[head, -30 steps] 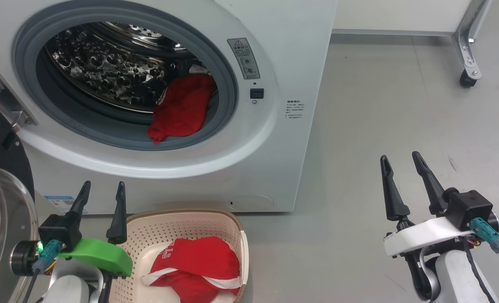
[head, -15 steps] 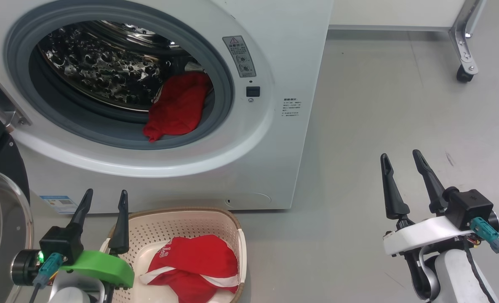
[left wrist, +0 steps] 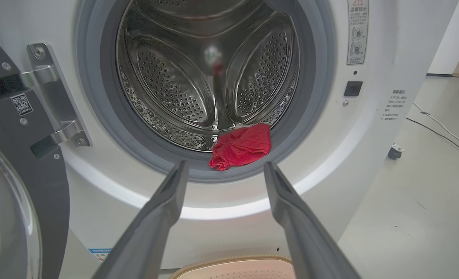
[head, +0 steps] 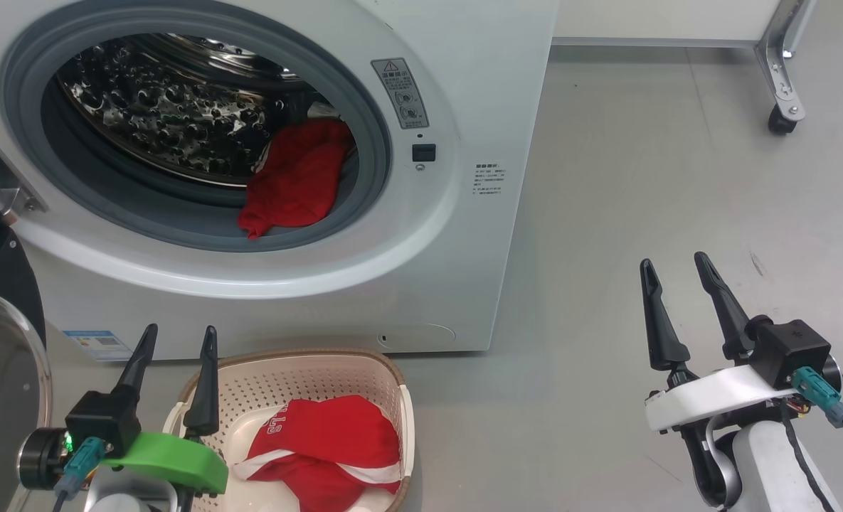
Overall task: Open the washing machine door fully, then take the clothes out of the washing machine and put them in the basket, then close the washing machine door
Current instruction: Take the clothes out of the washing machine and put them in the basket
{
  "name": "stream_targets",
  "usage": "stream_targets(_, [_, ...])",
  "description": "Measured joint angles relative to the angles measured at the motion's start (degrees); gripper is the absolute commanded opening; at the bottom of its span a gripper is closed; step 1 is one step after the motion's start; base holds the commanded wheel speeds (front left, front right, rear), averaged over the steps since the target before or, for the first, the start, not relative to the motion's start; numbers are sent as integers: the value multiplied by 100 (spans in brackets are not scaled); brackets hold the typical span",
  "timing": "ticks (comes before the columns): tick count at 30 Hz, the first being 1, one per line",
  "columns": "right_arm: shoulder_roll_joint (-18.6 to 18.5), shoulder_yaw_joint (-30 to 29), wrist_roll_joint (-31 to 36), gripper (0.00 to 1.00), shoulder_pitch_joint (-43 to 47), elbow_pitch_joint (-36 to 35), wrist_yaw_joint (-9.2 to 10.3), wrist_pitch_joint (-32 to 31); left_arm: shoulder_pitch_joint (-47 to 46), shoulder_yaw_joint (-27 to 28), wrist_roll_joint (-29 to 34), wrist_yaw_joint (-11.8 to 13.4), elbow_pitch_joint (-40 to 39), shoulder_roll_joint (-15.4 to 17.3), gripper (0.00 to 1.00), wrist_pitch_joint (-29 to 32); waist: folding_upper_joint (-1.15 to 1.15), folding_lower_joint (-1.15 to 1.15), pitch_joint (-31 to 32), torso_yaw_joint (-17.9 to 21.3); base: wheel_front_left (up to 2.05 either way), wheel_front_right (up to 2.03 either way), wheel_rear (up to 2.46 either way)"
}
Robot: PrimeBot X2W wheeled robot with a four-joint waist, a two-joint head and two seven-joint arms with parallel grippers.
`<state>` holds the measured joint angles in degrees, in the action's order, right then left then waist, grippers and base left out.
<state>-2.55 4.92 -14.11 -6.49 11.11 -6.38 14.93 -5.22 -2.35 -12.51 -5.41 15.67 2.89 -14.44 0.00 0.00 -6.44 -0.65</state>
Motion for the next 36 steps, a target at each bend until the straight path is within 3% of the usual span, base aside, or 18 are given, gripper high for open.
stream_targets(36, [0,123,2,100,-1,-101,3,0,234,41,-1,5,-372,-14,100,0,0,0,-179,180,0,0,0])
